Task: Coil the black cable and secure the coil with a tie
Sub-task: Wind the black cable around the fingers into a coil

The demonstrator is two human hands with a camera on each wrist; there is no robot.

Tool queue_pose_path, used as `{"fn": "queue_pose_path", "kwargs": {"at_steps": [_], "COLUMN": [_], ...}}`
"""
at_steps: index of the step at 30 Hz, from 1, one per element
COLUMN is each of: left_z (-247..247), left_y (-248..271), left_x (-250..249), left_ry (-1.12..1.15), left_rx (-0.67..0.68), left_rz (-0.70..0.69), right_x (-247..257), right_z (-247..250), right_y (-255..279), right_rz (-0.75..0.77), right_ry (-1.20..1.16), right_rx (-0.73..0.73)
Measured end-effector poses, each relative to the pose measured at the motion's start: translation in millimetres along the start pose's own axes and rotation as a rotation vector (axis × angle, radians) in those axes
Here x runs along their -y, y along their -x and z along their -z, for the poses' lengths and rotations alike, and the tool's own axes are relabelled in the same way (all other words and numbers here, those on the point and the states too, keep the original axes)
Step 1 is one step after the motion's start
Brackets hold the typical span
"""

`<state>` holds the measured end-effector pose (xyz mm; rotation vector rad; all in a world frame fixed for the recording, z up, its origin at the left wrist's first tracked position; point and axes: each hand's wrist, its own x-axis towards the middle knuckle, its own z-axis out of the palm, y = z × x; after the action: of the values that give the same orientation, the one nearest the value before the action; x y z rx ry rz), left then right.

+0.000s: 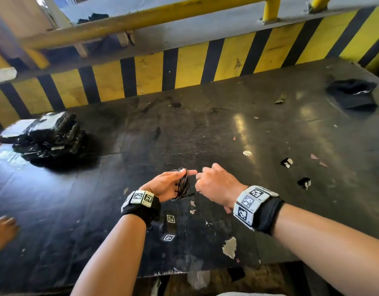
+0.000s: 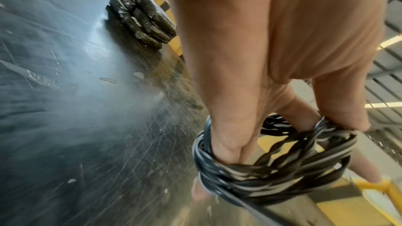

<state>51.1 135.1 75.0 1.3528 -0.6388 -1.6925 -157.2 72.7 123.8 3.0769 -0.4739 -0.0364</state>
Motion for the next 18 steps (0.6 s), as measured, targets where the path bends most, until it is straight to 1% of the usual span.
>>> {"fn": "queue_pose_path", "kwargs": {"at_steps": [3, 6, 8, 9, 11, 14, 16, 18], "left_z": [-14.6, -18.6, -15.2, -14.6, -11.9, -14.7, -19.8, -27.6], "left_y": [1.2, 1.1, 0.4, 1.7, 4.2, 10.0, 13.2, 17.9], "left_x": [3.4, 3.9, 4.8, 4.7, 6.5, 6.7, 5.6, 3.2], "left_ry": [-0.012, -0.045, -0.059, -0.083, -0.147, -0.165, -0.122, -0.033], "left_rx": [-0.016, -0.06, -0.053, -0.031, 0.025, 0.138, 0.231, 0.307], "left_rz": [0.031, 0.066, 0.094, 0.118, 0.178, 0.262, 0.277, 0.239], "right_x": [-2.6, -9.7, -14.8, -17.9, -25.6, -39.6, -46.6, -51.1], "right_z": [5.5, 11.4, 22.1, 25.4, 29.8, 28.2, 26.8, 29.9], "right_y": [-7.0, -15.7, -17.8, -19.3, -22.5, -26.4, -29.6, -31.9], "right_rz": [0.031, 0.048, 0.055, 0.056, 0.07, 0.095, 0.126, 0.132], "right_ry": [0.154, 0.211, 0.247, 0.265, 0.315, 0.404, 0.398, 0.357], "right_rx": [-0.065, -0.064, -0.036, -0.006, 0.002, -0.088, -0.132, -0.188]}}
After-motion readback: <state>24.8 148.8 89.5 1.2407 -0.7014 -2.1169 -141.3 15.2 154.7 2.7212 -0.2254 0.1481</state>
